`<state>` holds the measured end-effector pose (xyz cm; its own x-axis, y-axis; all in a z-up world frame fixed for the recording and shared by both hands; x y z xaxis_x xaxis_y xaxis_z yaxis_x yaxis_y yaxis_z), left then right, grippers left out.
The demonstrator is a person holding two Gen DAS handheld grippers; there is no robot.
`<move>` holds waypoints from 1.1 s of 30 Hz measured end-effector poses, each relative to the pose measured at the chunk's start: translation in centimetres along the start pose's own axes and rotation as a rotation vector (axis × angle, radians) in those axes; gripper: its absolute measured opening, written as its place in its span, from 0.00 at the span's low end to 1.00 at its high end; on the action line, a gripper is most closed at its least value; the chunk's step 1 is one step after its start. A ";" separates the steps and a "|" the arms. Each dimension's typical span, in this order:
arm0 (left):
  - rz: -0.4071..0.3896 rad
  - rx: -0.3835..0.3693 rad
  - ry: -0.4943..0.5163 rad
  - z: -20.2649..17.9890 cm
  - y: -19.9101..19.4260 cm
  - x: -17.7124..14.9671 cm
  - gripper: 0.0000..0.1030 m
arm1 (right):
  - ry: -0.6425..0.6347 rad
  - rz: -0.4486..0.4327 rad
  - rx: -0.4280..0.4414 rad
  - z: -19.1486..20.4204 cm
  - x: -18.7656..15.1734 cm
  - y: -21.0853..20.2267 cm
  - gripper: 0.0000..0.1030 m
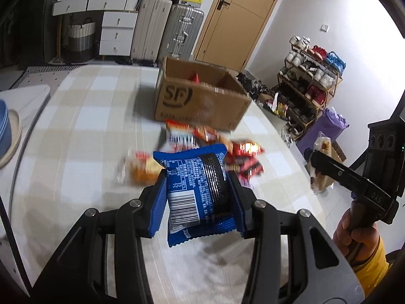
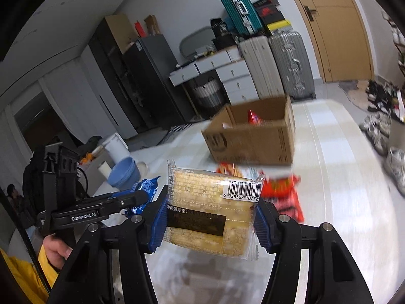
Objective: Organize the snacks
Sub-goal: 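Carry the blue packet and cracker pack with both tools over the box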
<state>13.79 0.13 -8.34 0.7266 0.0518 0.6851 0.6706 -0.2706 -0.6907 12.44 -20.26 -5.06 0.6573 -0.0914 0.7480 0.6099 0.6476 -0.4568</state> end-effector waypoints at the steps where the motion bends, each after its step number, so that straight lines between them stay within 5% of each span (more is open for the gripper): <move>1: -0.007 0.000 0.001 0.1 0.0 0.8 0.40 | -0.008 -0.008 0.005 0.0 0.9 0.1 0.57; 14: -0.140 0.051 0.103 -2.3 1.5 14.6 0.40 | -0.032 -0.053 0.012 -2.5 13.6 4.4 0.57; 25: -0.074 0.091 0.150 -4.5 10.6 23.9 0.40 | -0.038 0.013 -0.065 -6.8 19.4 11.4 0.57; 33: 0.022 0.087 0.142 -4.8 19.1 26.4 0.40 | 0.005 0.082 -0.079 -10.2 19.7 16.1 0.57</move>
<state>45.12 -8.25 -2.33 0.7171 -0.0909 0.6910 0.6696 -0.1853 -0.7192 39.72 -19.34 -2.55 0.7085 -0.0450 0.7043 0.5870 0.5916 -0.5527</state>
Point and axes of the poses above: each gripper's, at about its wrist camera, not at the fingertips, and y roughly the way its jaws point, z to its left, x to its top, the point moved 3 cm from there along y, roughly the way its jaws point, and after that the axes turned 9 degrees about x, right-handed, at the moved point
